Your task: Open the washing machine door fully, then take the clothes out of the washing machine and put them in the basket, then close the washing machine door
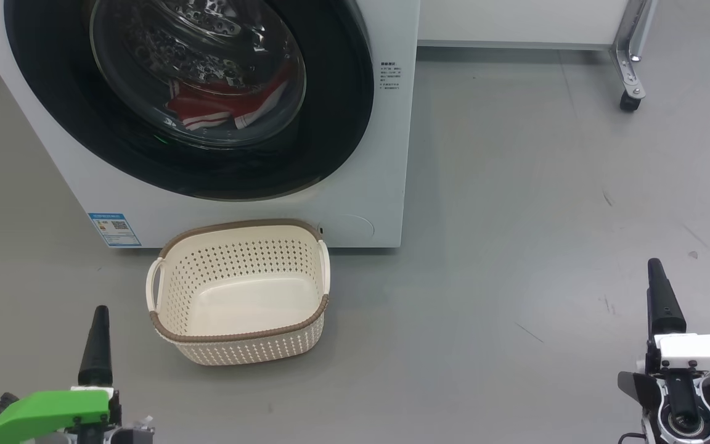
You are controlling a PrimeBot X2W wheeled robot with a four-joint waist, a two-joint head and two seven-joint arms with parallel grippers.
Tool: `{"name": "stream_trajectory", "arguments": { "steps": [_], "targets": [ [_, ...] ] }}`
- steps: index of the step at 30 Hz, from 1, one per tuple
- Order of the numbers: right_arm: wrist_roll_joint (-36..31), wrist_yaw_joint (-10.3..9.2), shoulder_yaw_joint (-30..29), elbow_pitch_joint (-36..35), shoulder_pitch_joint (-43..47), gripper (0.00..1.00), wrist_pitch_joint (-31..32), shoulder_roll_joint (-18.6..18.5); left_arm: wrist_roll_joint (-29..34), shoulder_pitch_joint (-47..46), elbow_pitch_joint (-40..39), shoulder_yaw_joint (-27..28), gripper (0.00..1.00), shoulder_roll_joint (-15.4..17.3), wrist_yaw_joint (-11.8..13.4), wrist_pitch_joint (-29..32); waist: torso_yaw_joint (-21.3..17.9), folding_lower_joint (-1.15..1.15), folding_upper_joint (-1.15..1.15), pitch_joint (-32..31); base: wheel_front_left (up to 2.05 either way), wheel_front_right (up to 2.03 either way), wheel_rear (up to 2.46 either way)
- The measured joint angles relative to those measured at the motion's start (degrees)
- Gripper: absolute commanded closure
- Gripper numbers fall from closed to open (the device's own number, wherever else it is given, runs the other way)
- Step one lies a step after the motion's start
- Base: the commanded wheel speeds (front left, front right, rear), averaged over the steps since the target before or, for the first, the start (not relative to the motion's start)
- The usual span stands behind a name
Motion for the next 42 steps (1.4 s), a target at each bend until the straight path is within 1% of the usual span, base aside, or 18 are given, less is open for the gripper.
{"name": "stream_trajectory", "arguments": {
  "steps": [5, 8, 10, 13, 18, 26, 32, 34, 37, 39, 42],
  "targets": [
    [-3.9, -0.52, 0.6, -1.7, -0.2, 0.00, -1.1, -0.2, 3.3, -0.8, -1.8, 0.4, 0.00, 0.0, 0.0, -0.8, 0.0, 0.00, 0.00, -0.1, 0.00, 0.00, 0.00],
    [-7.1, -0.62, 1.0, -2.6, -0.4, 0.00, -1.7, -0.6, 6.8, -1.3, -2.9, 0.5, 0.00, 0.0, 0.0, -1.5, 0.0, 0.00, 0.00, -0.2, 0.00, 0.00, 0.00],
    [-8.9, -1.33, 1.3, -3.2, -0.4, 0.00, -2.0, -0.7, 8.6, -1.3, -3.7, 0.5, 0.00, 0.0, 0.0, -1.9, -0.1, 0.00, 0.00, -0.2, 0.00, 0.00, 0.00],
    [-11.7, -1.82, 1.9, -3.8, -0.4, 0.00, -2.6, -0.8, 11.5, -1.3, -4.3, 0.2, 0.00, 0.0, 0.0, -2.4, -0.1, 0.00, 0.00, -0.2, 0.00, 0.00, 0.00],
    [-17.3, -2.56, 3.1, -4.7, -0.4, 0.00, -3.6, -1.6, 19.0, -1.3, -5.9, -1.1, 0.00, 0.0, 0.0, -3.6, -0.2, 0.00, 0.00, -0.2, 0.00, 0.00, 0.00],
    [-26.7, -4.78, 5.4, -5.2, -0.4, 0.00, -5.1, -3.0, 32.3, -1.3, -7.9, -3.7, 0.00, 0.2, 0.1, -5.1, -0.4, 0.00, 0.00, -0.2, 0.00, 0.00, 0.00],
    [-33.3, -6.36, 7.5, -5.3, -0.4, 0.00, -6.4, -4.1, 41.6, -1.2, -8.7, -6.4, 0.00, 0.7, 0.7, -6.2, -0.6, 0.00, 0.00, 0.0, 0.00, 0.00, 0.00],
    [-35.0, -6.66, 8.1, -5.3, -0.4, 0.00, -6.6, -4.1, 44.2, -1.2, -8.8, -7.0, 0.00, 0.7, 1.1, -6.6, -0.7, 0.00, 0.00, 0.0, 0.00, 0.00, 0.00],
    [-37.9, -7.62, 9.0, -5.4, -0.4, 0.00, -7.1, -4.2, 48.2, -1.2, -8.9, -7.8, 0.00, 0.7, 2.0, -7.1, -0.8, 0.00, 0.00, 0.1, 0.00, 0.00, 0.00],
    [-40.4, -7.67, 9.8, -5.4, -0.4, 0.00, -7.6, -4.7, 51.0, -1.1, -8.9, -8.5, 0.00, 0.7, 2.4, -7.6, -0.9, 0.00, 0.00, 0.2, 0.00, 0.00, 0.00],
    [-43.7, -8.59, 10.5, -5.3, -0.4, 0.00, -8.2, -5.3, 54.8, -1.0, -8.7, -9.3, 0.00, 0.8, 3.1, -8.2, -1.1, 0.00, 0.00, 0.3, 0.00, 0.00, 0.00]
  ]
}}
